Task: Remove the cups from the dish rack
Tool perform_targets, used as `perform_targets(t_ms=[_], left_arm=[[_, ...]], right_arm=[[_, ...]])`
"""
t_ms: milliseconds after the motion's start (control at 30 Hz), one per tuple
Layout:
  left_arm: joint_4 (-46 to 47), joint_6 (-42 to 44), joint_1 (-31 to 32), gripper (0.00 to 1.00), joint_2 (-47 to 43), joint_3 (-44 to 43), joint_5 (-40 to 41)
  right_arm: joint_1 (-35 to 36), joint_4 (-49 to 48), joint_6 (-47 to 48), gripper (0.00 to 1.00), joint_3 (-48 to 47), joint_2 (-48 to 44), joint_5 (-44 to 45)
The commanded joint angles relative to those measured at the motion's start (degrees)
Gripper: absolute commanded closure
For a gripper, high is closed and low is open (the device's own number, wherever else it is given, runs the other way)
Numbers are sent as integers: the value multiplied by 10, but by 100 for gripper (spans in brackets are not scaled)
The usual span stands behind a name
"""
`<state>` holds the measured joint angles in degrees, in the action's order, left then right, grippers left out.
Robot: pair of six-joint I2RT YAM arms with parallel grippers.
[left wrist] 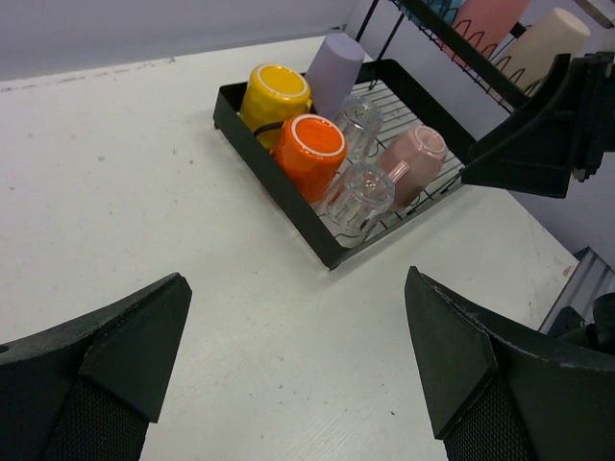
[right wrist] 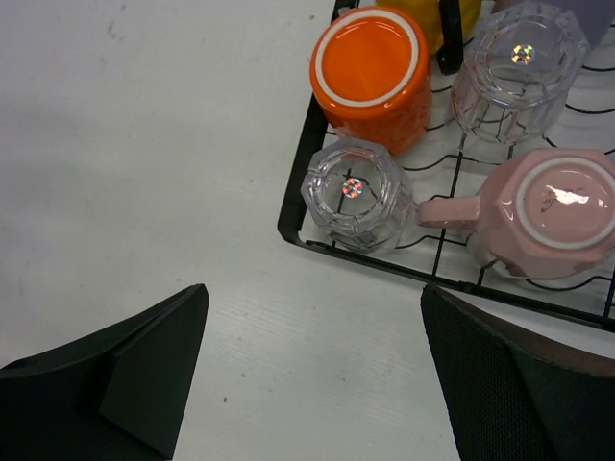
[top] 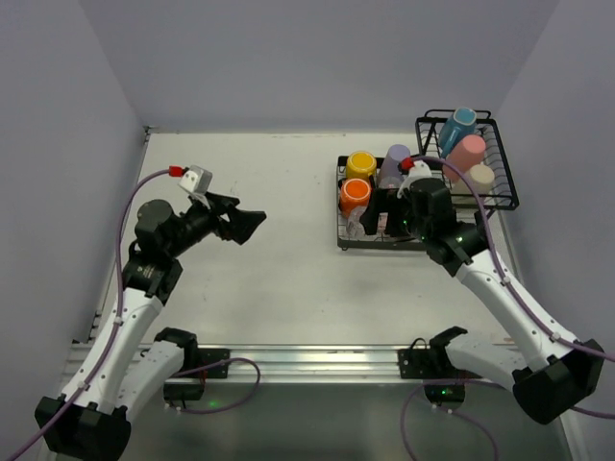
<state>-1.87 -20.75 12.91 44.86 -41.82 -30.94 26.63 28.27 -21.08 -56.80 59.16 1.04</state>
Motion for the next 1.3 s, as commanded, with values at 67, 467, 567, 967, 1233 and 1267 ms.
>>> perform_targets(t_ms=[67,467,567,967,1233,1267], left_arm=[[-23,4,2,0,13,-5,7],[-43,17,7,0,7,-4,35],[-44,17,8,0,7,-4,36],[-44,13,9,0,13,-4,39],[-41,12,9,0,22,-3,33],[-41,10,10,0,23,-4,26]], right_arm=[[32,3,17,5,-45,69,49],[38,-15,24,9,-110,233,100],[39,-20,23,10,-112,250,107],[38,-30,24,17,-130,325,132],[38,-47,29,20,-132,351,158],[37,-48,30,24,-132,352,157]])
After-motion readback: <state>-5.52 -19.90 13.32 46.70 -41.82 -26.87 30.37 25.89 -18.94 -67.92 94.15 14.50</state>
